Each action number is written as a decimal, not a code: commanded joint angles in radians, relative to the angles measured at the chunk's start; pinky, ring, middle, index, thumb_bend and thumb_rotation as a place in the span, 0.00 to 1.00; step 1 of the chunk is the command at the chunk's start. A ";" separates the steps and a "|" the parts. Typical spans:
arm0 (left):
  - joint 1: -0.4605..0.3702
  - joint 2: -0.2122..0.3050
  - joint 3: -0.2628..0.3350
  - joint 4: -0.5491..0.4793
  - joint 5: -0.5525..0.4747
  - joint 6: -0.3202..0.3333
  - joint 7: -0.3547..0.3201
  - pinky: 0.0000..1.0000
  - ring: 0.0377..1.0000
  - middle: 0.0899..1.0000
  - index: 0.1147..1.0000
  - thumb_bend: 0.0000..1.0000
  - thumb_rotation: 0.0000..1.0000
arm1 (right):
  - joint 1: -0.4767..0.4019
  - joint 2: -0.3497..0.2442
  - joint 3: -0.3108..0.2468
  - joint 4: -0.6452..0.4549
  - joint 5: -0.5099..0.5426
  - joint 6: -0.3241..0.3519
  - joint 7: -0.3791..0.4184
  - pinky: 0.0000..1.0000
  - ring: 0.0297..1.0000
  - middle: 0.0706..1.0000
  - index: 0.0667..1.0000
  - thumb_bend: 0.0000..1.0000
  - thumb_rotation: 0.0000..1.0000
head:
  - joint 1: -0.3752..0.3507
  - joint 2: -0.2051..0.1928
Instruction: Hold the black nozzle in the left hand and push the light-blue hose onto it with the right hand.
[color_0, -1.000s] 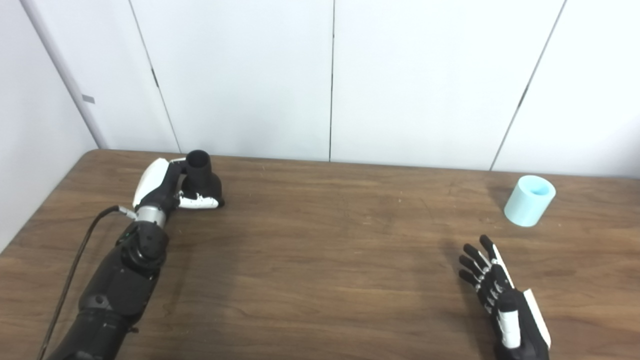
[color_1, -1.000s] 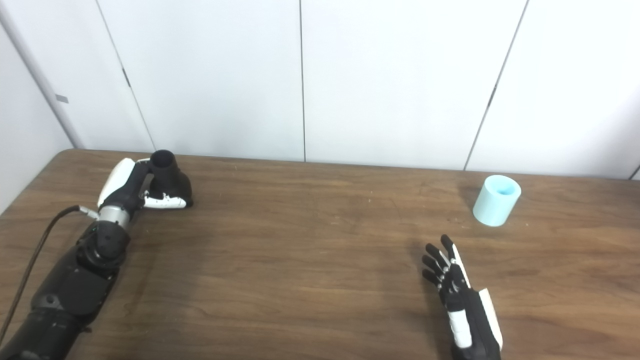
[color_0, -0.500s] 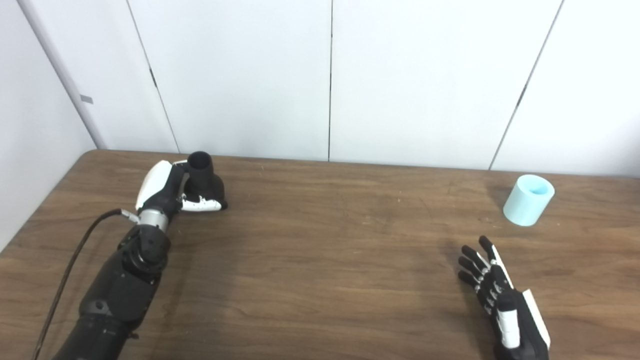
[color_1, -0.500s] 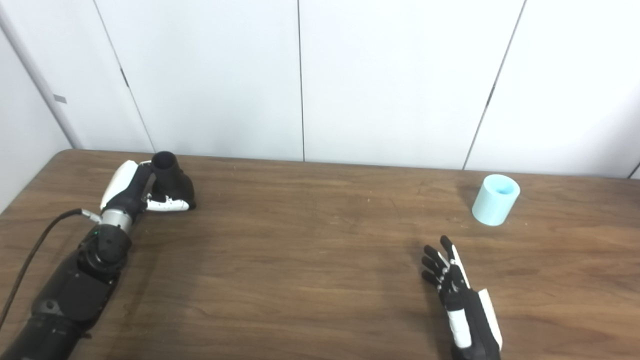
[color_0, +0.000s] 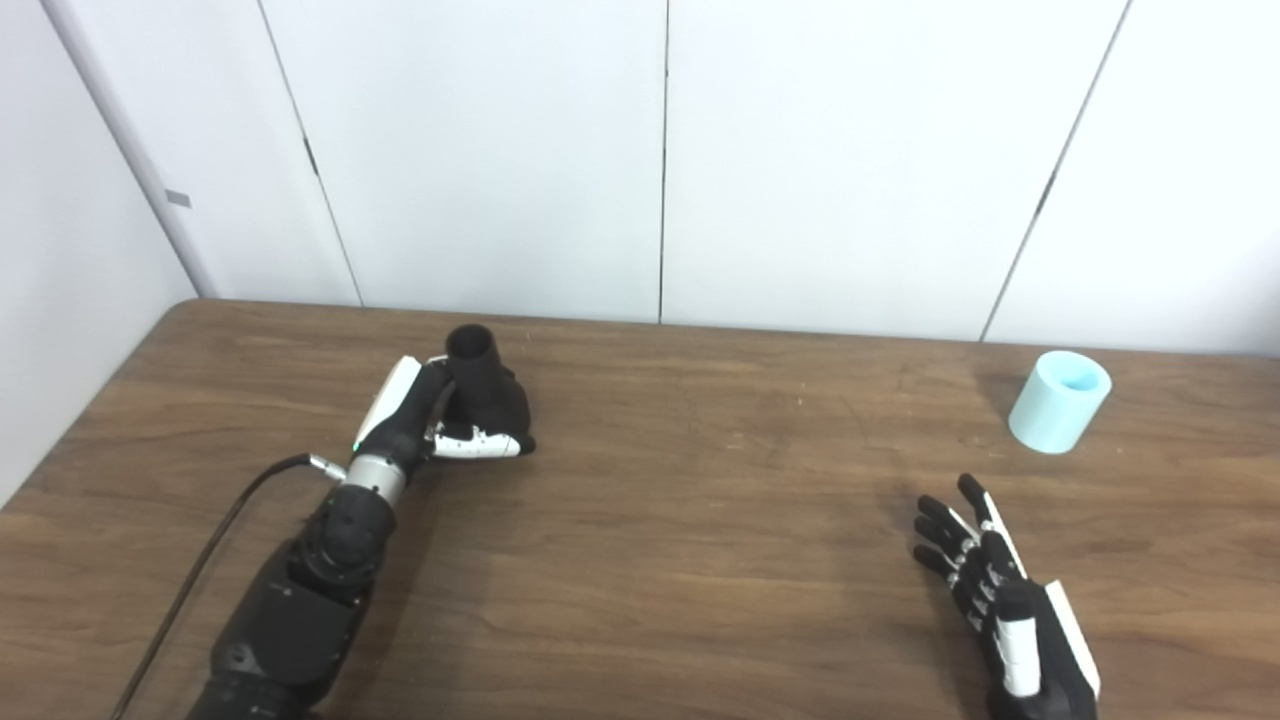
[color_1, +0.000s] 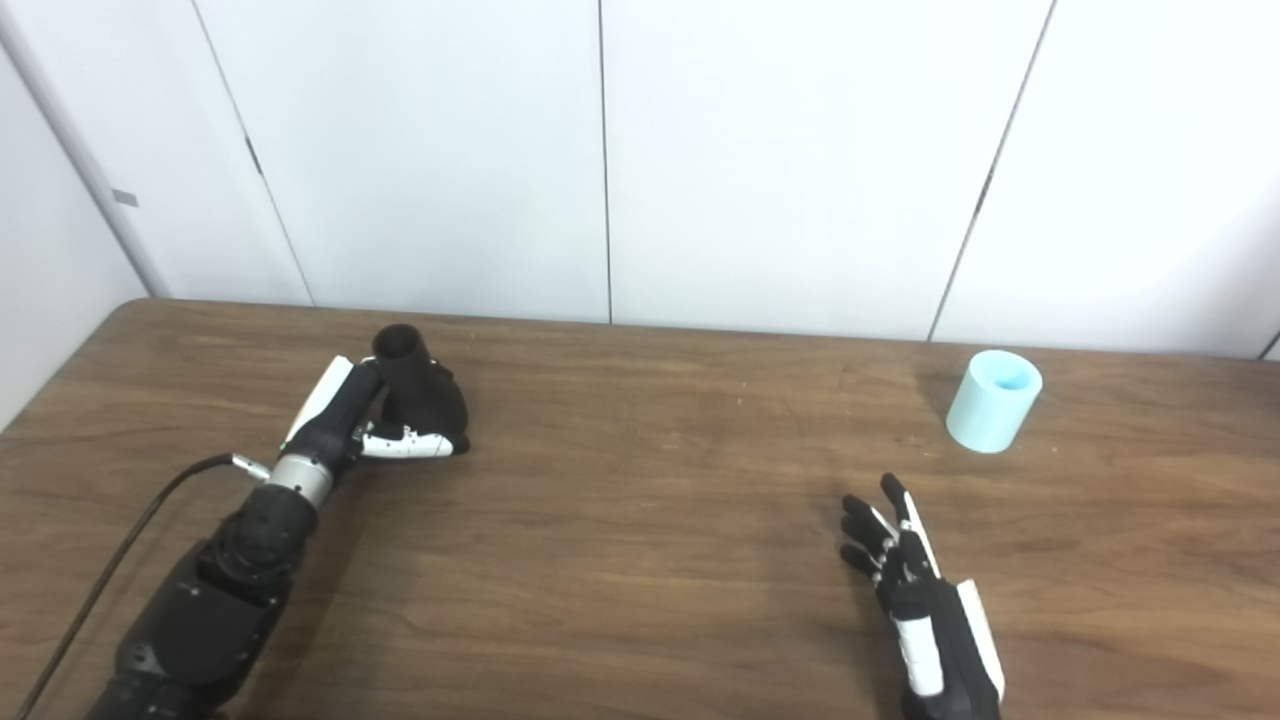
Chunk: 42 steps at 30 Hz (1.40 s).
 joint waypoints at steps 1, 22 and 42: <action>0.048 -0.043 -0.083 -0.007 -0.093 0.052 -0.229 0.83 0.86 0.78 0.42 0.51 0.08 | -0.008 0.010 0.001 -0.031 0.014 -0.002 -0.006 0.84 0.88 0.88 1.00 0.72 1.00 | 0.000 0.001; 0.060 -0.119 -0.421 -0.130 -0.018 0.067 -0.312 0.76 0.77 0.73 0.42 0.51 0.07 | -0.005 0.040 0.033 -0.084 -0.016 0.044 -0.036 0.83 0.88 0.87 1.00 0.75 1.00 | -0.060 0.014; 0.032 -0.137 -0.548 -0.156 0.205 0.030 -0.293 0.84 0.80 0.72 0.42 0.51 0.07 | -0.008 0.052 0.058 -0.104 -0.056 0.062 -0.055 0.83 0.87 0.85 1.00 0.77 1.00 | -0.111 0.031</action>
